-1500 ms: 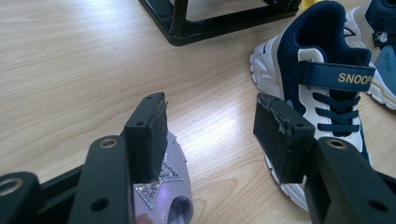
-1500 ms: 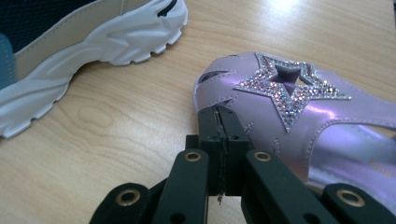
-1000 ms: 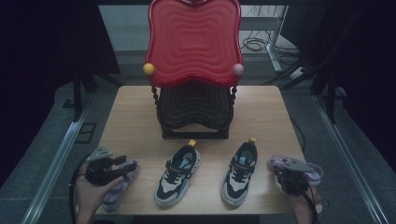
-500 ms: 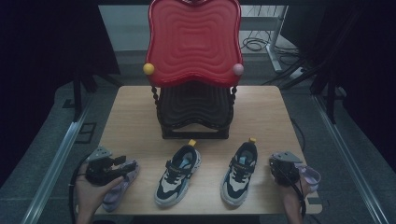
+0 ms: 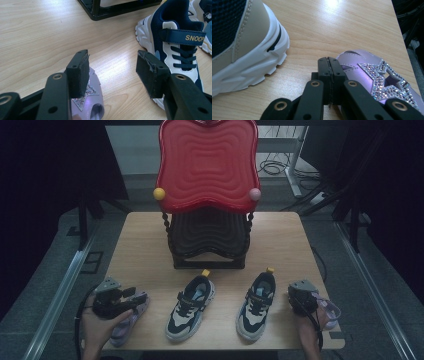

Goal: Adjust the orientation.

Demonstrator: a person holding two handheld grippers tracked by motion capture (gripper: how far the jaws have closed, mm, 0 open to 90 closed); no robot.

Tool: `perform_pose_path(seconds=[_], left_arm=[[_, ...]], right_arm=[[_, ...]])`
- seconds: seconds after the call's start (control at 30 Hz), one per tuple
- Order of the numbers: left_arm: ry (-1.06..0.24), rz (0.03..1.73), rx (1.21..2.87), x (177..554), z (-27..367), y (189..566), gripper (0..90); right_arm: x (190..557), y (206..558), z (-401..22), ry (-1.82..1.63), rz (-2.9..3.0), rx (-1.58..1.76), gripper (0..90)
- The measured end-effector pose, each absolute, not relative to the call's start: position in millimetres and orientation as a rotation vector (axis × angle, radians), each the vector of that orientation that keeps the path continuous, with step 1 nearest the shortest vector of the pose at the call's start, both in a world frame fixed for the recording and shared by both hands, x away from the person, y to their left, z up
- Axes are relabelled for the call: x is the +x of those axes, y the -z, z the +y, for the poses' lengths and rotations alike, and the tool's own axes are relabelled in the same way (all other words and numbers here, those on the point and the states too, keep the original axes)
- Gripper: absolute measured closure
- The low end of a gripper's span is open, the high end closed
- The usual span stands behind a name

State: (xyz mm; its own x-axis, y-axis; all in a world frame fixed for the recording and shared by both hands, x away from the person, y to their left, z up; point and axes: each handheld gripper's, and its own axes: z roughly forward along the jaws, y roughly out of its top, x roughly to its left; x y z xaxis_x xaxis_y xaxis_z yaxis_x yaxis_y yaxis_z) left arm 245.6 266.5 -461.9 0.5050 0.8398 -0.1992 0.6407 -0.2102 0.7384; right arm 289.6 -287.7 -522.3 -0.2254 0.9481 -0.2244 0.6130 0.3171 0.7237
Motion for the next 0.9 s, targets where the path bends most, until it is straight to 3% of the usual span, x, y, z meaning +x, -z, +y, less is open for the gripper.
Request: perform_pose_path(seconds=[0.63, 0.9], left_arm=[[-0.309, 1.232, 1.914, 244, 278, 460, 44.0], [-0.305, 1.229, 1.913, 243, 276, 461, 44.0]], right_arm=[[271, 493, -314, -1.055, 1.904, 1.379, 86.6], [266, 484, -329, -1.241, 1.907, 1.379, 79.8]])
